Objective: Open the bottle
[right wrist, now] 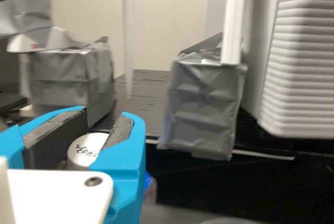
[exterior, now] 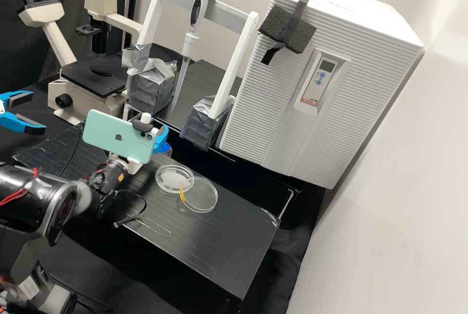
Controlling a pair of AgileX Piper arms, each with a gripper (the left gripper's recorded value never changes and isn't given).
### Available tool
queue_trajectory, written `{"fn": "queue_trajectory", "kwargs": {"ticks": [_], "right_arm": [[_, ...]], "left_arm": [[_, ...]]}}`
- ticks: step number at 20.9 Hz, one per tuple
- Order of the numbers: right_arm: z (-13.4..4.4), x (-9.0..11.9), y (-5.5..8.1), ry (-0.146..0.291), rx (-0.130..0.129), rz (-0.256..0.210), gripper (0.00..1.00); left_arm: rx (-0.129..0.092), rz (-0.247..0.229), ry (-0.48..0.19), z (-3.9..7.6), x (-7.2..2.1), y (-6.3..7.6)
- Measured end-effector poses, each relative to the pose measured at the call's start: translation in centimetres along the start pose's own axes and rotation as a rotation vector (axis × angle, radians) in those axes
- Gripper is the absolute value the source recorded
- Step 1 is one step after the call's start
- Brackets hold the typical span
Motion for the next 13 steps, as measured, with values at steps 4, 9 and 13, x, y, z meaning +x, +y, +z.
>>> {"fn": "queue_trajectory", "kwargs": {"ticks": [4, 9, 13], "right_arm": [[-0.5, -1.8, -1.5, 0.037, 0.001, -0.066, 0.00], [-0.3, -2.7, -2.4, 0.047, 0.005, -0.089, 0.00], [0.2, -3.0, -2.5, 0.012, 0.013, -0.080, 0.00]], "left_arm": [[0.000, 0.003, 0.002, 0.0, 0.03, 0.1], [0.005, 0.007, 0.001, -0.1, 0.11, 0.2], [0.005, 0.007, 0.001, -0.1, 0.11, 0.2]]}}
